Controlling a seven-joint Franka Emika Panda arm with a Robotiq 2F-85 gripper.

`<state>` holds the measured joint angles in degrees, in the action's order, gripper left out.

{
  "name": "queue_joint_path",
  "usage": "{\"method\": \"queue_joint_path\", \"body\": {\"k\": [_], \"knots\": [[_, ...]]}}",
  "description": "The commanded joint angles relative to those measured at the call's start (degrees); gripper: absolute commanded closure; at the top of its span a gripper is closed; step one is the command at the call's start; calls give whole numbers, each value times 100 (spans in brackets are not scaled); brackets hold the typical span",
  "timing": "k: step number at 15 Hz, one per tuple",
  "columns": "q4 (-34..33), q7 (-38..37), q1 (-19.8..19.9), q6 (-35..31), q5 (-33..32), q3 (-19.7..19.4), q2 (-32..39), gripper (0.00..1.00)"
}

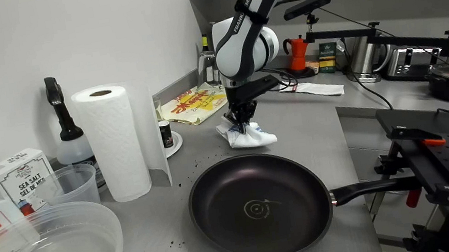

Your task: Use the white and blue towel on the right to wipe the black pan

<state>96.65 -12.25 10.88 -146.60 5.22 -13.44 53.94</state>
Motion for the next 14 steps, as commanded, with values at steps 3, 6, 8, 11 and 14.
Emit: {"method": "queue_joint_path", "body": {"k": [3, 6, 8, 11, 14], "knots": [[1204, -753, -1067, -577, -413, -410, -881, 96], [1690, -1402, -1553, -853, -332, -489, -1196, 96], [1866, -1743, -1833, -783, -344, -553, -1348, 96], [2152, -2141, -2138, -575, -343, -574, -1615, 96], [2420, -2493, -2351, -568, -393, -573, -1751, 96]]}}
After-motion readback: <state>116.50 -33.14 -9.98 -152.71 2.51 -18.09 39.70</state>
